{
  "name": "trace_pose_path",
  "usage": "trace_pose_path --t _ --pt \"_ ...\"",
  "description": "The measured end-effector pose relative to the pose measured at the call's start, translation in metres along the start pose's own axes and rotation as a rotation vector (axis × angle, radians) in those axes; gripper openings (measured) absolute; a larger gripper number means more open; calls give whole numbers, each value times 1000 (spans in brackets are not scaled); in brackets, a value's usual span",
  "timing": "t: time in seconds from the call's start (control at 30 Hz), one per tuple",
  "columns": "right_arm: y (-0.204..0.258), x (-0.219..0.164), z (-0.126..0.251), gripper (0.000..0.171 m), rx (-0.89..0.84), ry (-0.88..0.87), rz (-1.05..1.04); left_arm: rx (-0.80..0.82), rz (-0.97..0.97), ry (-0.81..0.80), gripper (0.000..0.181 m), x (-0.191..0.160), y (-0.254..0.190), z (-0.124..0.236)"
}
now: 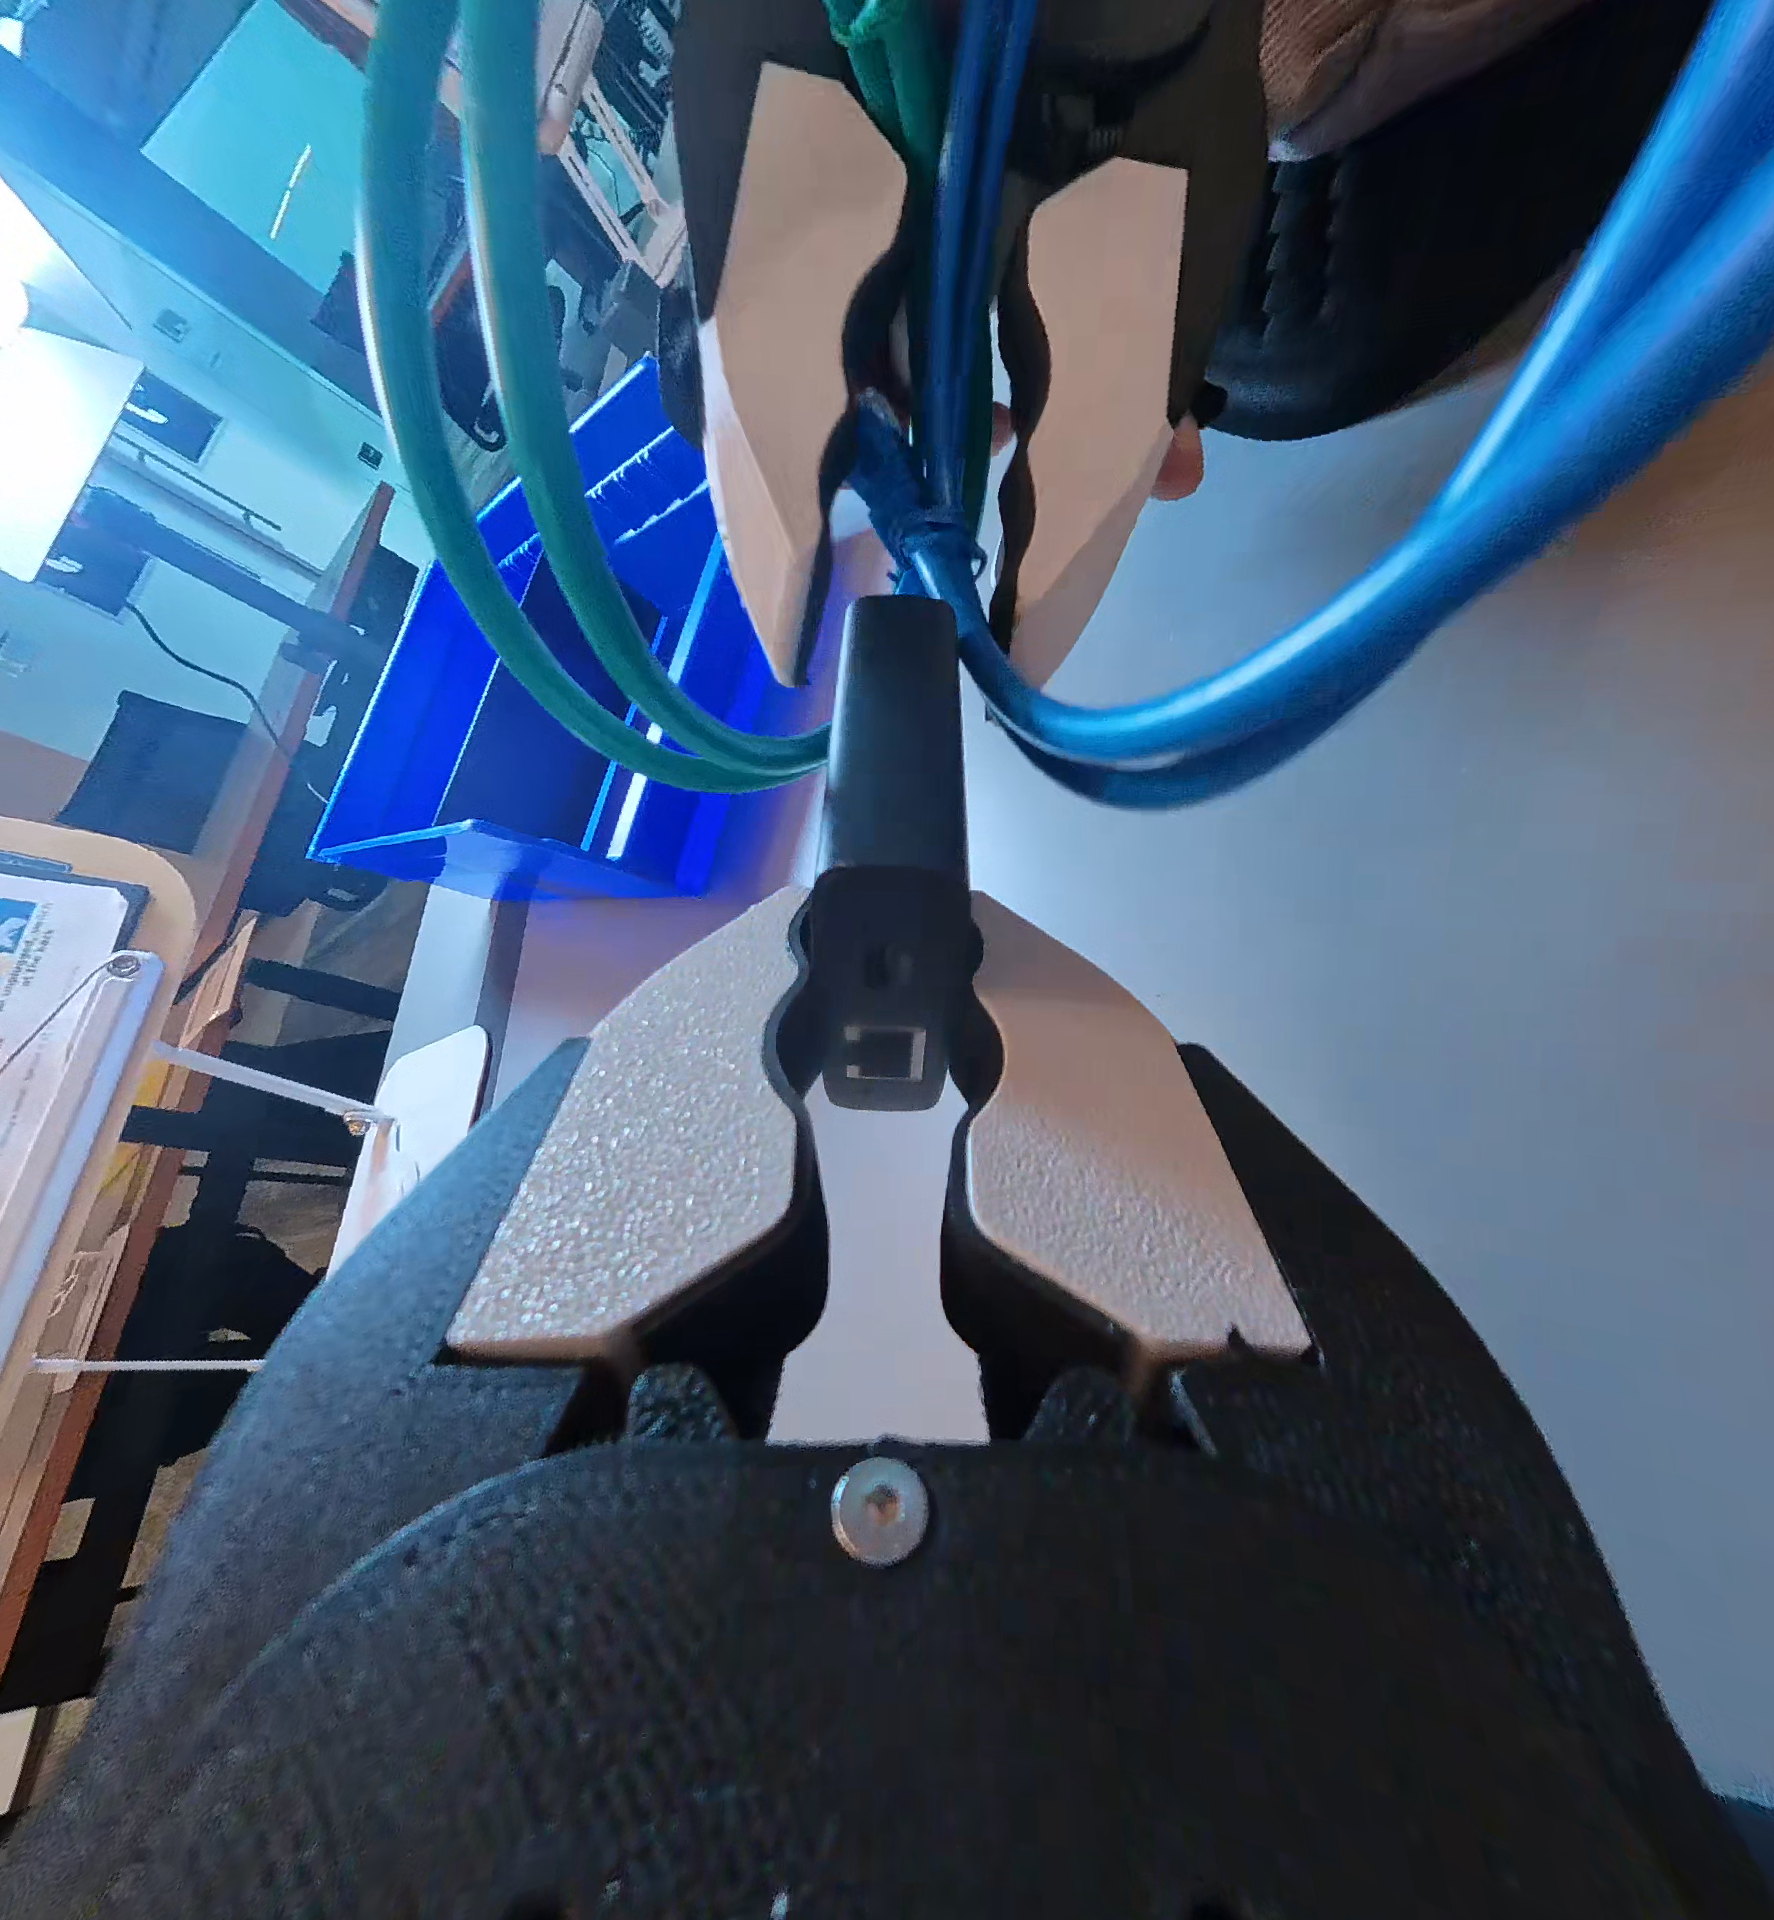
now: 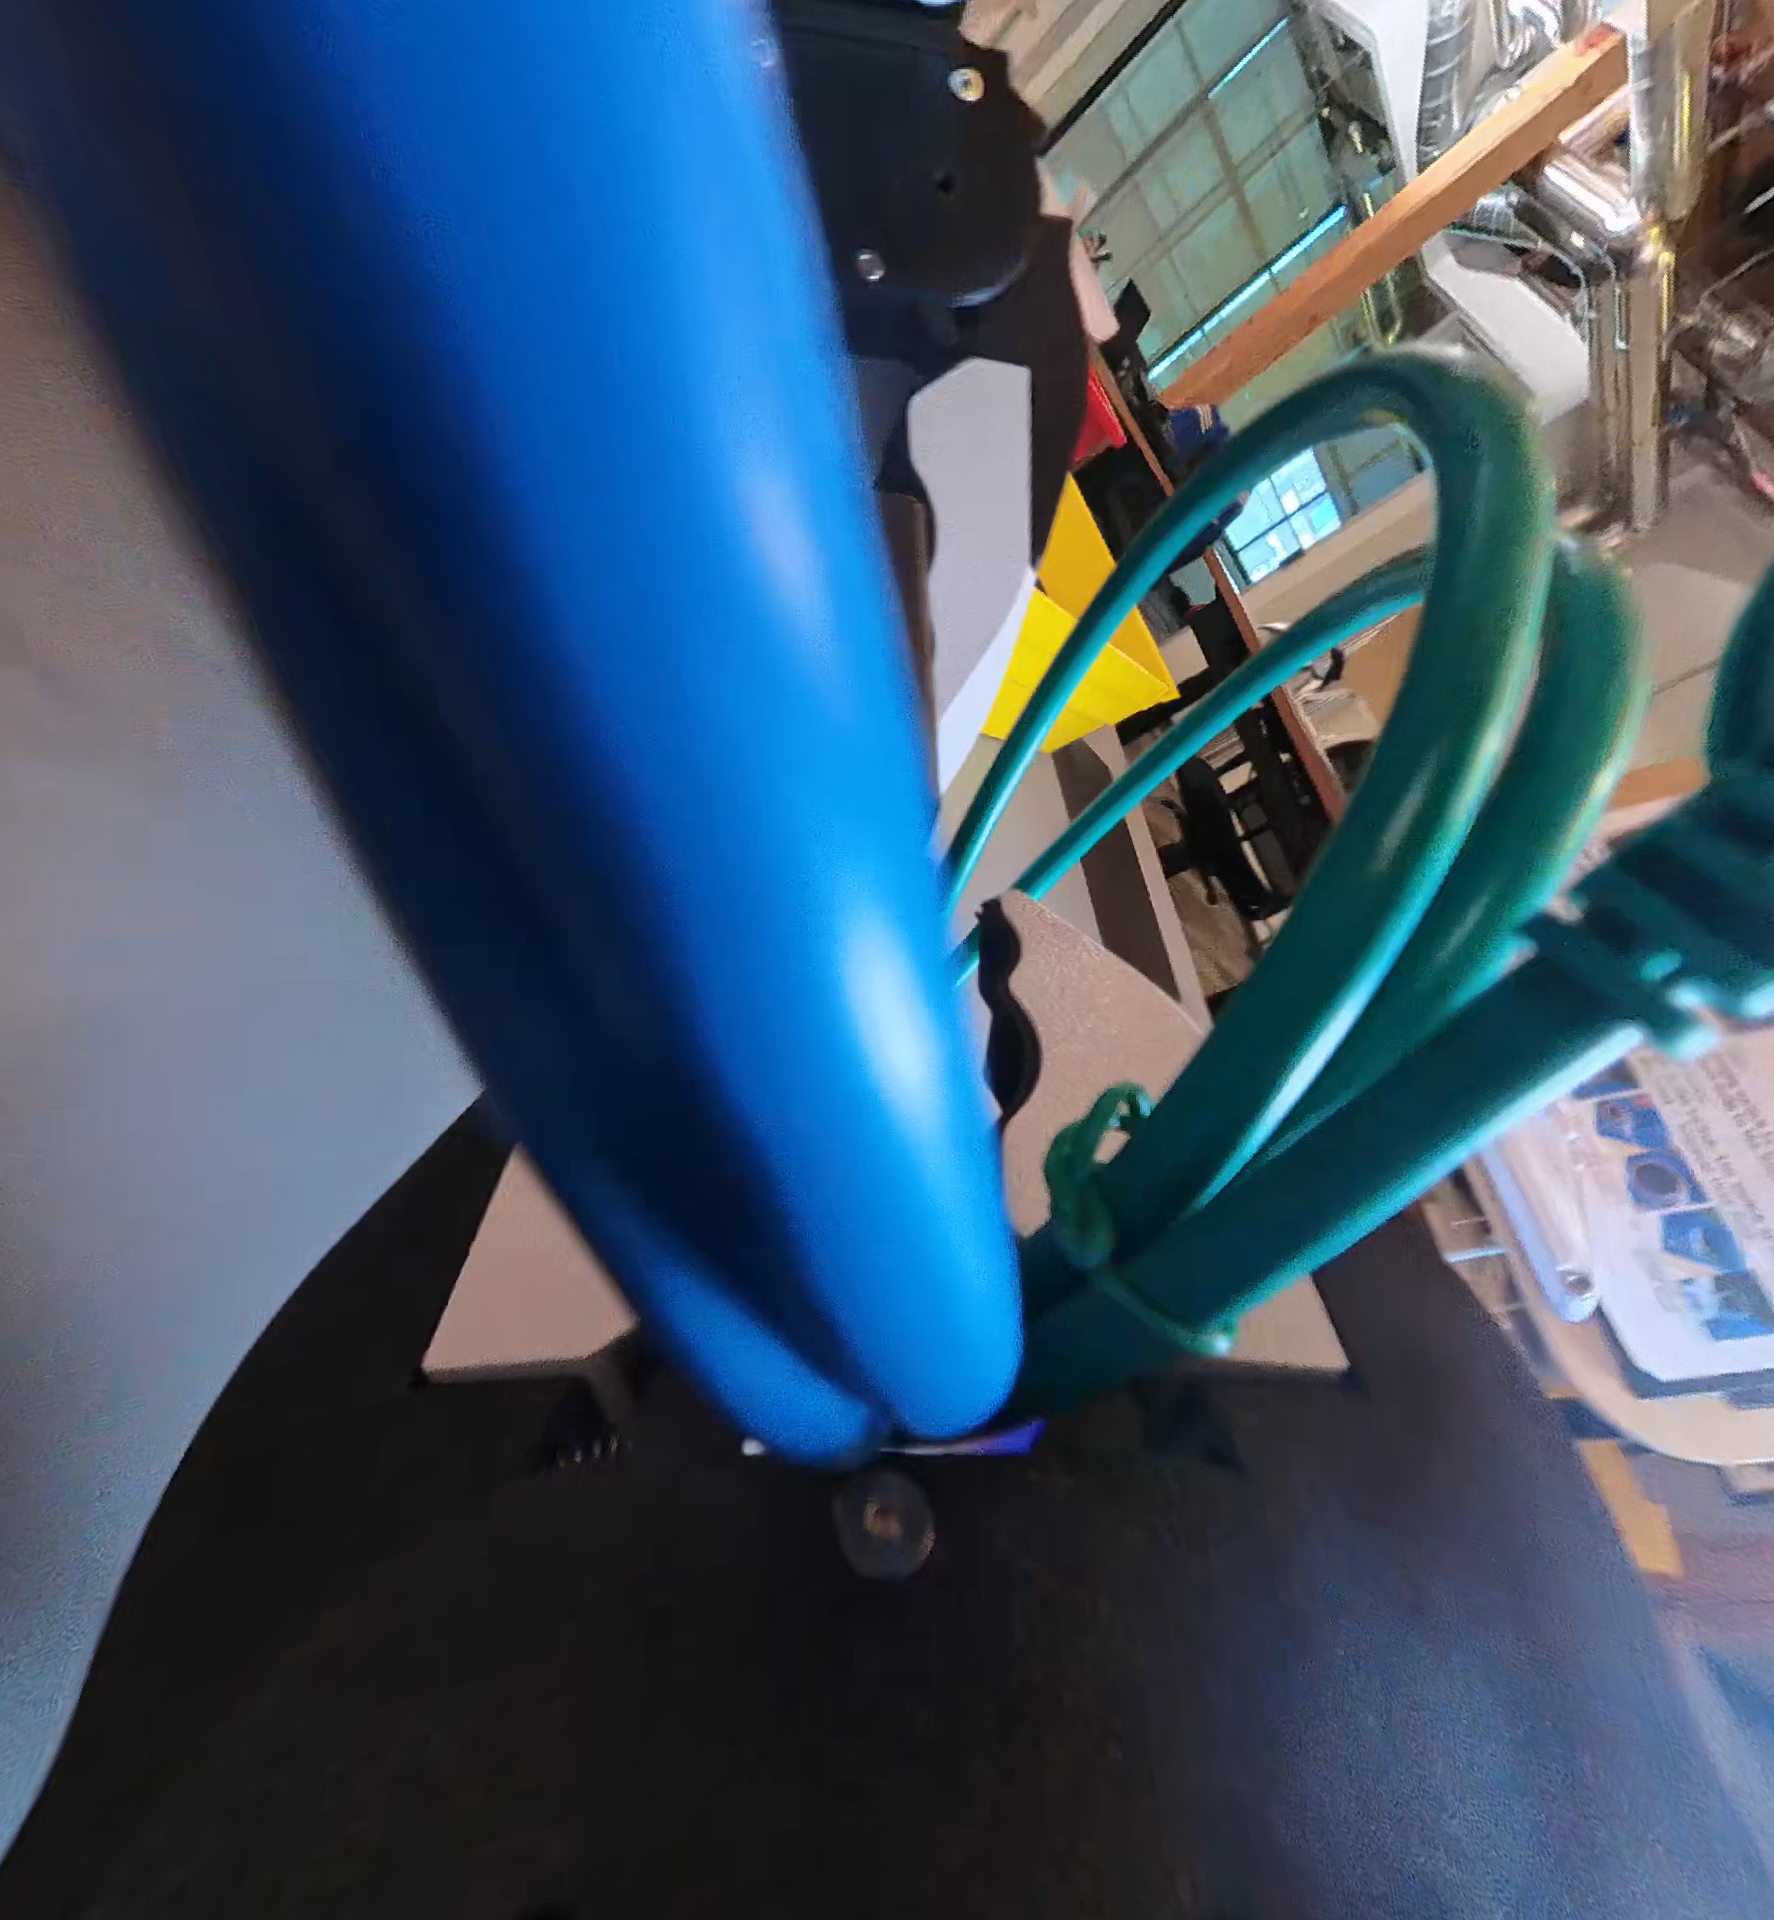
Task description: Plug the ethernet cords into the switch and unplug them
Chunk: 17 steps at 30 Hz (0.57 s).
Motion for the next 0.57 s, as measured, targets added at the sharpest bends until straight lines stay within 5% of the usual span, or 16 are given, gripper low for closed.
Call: trace_pose_path --t 0.03,0.13,0.3,0.4,0.43,0.57 --pt "3 1 -2 34 9 6 31 -1 -7 4 21 0 -1 -1" --pt "9 3 -5 32 27 19 91 -2 -32 8 21 -1 -3 -4" --pt "10 7 -4 77 41 8 81 -2 -70 -23 21 2 -6 -5" --pt "7 7 -4 74 15 31 102 16 -72 -37 22 1 -1 -5" --pt "6 7 -4 24 2 43 115 27 -67 -35 23 0 1 -6" --pt "0 9 -4 24 -55 88 177 95 -31 -43 26 -4 14 4"
Point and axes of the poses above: each gripper's, where its closed fingertips meet, z back along the fingers, x out of its top, y = z × x across the jaws, the point moved 3 cm from there along z, back along the fingers, and after that the axes turned 13 degrees about -y, right-handed, at the moved point
